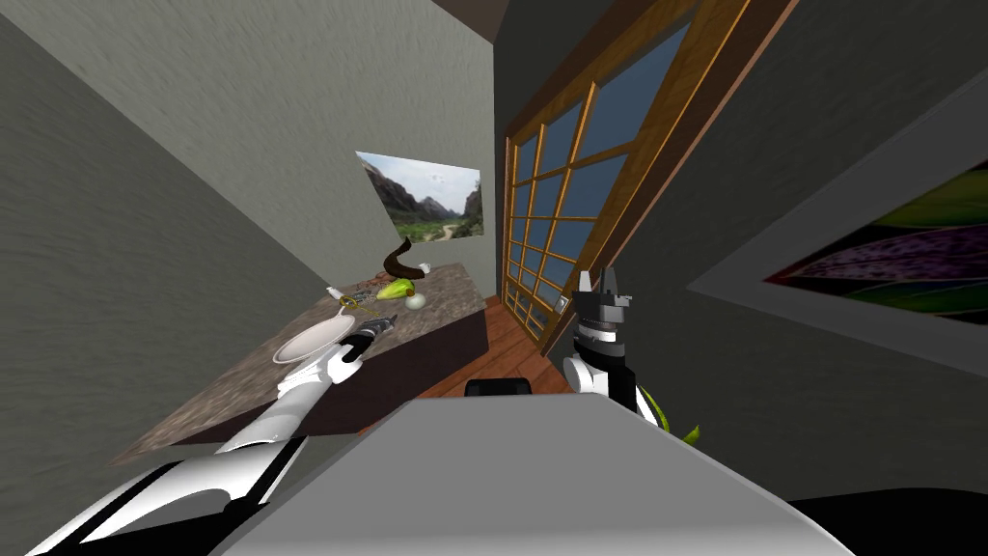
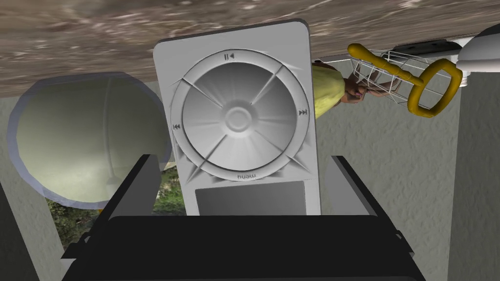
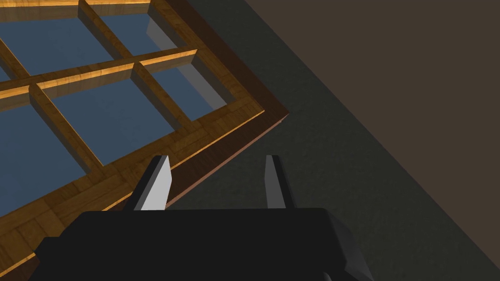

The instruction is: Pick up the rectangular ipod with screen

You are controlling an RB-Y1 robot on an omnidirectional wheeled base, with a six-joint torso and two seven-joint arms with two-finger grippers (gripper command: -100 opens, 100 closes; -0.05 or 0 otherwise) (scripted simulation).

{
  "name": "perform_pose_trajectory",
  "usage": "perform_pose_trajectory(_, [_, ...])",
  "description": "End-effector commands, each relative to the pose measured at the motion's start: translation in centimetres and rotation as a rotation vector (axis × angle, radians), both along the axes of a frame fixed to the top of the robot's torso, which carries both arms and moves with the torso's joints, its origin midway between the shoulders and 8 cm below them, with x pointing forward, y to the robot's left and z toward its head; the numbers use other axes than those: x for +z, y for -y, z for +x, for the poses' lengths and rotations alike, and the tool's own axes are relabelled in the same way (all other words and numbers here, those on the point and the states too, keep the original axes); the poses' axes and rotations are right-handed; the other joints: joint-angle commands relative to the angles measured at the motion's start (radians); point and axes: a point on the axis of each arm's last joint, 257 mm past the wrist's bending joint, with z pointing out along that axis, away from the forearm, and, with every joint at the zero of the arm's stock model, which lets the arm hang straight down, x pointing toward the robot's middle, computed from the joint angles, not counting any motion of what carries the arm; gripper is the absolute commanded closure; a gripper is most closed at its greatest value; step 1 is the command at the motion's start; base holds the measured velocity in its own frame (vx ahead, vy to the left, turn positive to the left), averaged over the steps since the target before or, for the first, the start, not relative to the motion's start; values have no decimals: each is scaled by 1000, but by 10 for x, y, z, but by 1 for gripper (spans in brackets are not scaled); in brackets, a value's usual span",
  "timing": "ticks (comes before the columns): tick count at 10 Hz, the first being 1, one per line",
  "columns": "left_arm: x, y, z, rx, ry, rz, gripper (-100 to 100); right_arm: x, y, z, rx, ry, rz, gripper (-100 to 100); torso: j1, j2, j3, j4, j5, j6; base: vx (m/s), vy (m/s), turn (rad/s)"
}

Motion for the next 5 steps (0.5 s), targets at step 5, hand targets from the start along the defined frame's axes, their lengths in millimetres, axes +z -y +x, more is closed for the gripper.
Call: perform_pose_trajectory(5, [2,-9,19,-5,-9,-13,-100,0,0,0,0,0,0,0,0,0,0,0,0,0,-33,-19,-13])
